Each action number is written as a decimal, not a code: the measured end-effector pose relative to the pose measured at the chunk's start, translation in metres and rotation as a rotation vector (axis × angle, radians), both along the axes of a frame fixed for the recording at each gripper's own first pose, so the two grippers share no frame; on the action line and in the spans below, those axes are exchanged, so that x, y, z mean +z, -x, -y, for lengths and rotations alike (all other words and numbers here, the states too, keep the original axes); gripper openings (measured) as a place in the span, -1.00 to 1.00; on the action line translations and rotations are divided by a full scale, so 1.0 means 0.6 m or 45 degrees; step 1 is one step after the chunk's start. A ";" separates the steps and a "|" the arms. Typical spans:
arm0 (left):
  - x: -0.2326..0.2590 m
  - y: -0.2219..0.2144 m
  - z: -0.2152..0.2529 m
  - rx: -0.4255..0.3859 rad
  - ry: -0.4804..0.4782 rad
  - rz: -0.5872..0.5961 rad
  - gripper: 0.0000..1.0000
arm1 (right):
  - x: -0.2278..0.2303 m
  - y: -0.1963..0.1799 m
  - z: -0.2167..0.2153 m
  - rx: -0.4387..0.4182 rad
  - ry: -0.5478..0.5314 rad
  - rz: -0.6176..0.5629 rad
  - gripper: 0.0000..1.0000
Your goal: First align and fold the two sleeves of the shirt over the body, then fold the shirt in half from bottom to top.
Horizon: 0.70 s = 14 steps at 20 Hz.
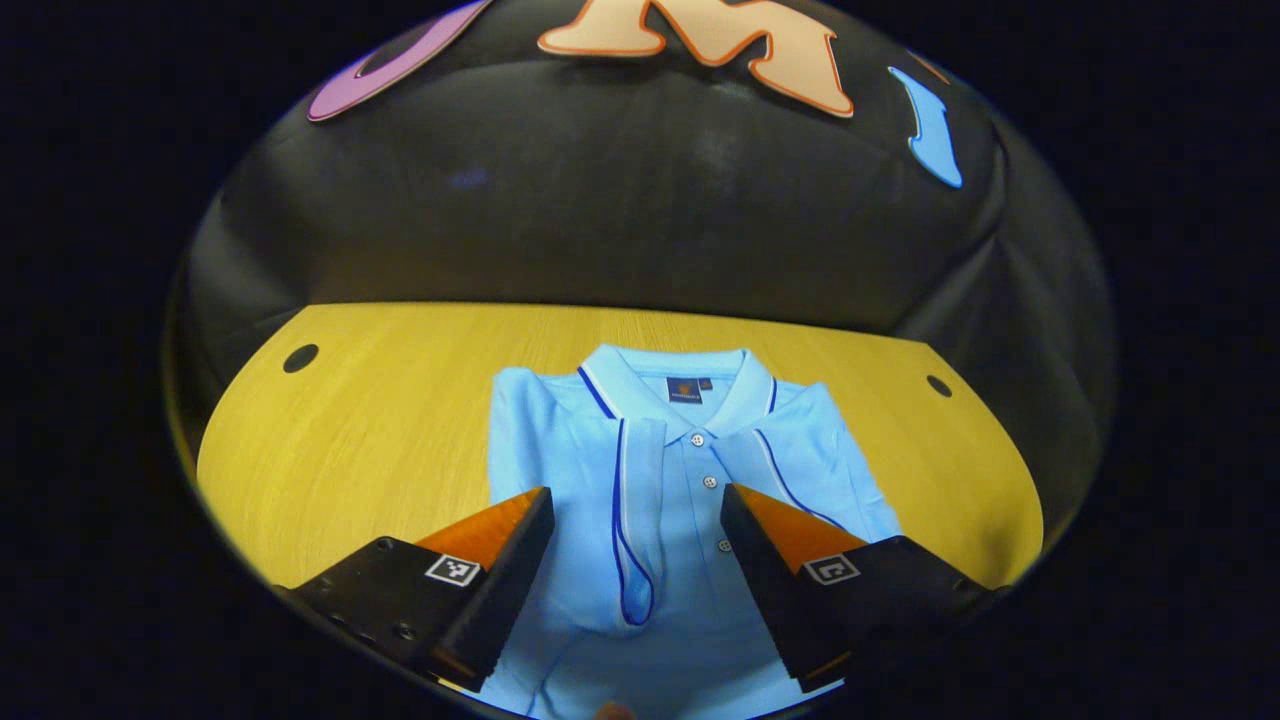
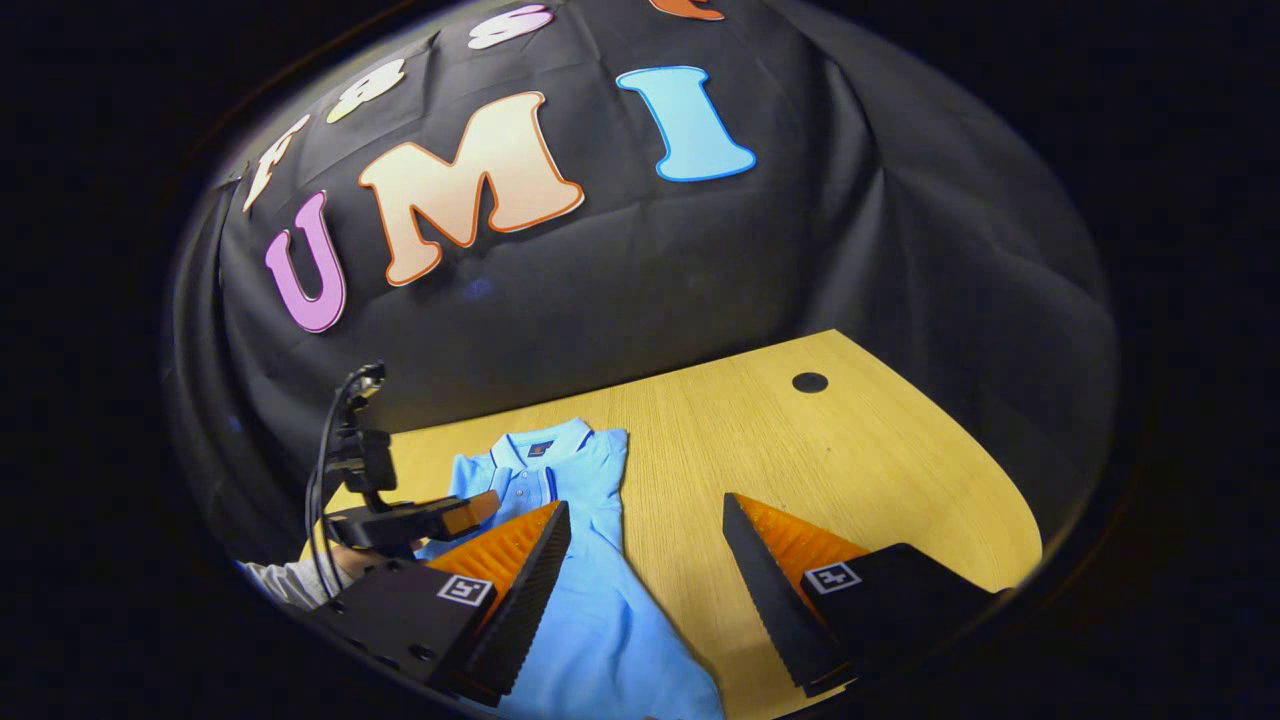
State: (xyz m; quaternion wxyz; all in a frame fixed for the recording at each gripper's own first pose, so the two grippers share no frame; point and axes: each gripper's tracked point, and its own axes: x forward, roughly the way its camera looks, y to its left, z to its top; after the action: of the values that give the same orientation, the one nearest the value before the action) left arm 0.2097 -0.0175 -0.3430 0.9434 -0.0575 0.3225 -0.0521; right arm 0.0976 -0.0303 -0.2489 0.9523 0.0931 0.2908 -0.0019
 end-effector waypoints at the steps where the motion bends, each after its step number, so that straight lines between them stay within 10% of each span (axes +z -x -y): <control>1: 0.026 0.010 -0.008 0.015 -0.003 0.044 0.96 | 0.004 0.005 -0.006 0.013 0.003 0.019 0.94; 14: 0.223 0.256 -0.102 0.096 -0.093 0.272 0.92 | 0.034 0.145 -0.013 0.169 0.098 0.074 0.94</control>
State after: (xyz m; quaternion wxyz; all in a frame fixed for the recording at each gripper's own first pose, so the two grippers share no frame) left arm 0.0560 0.0437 -0.2092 0.9751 -0.0292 0.2196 -0.0104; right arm 0.0109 -0.0223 -0.2284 0.9611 0.0369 0.2684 0.0528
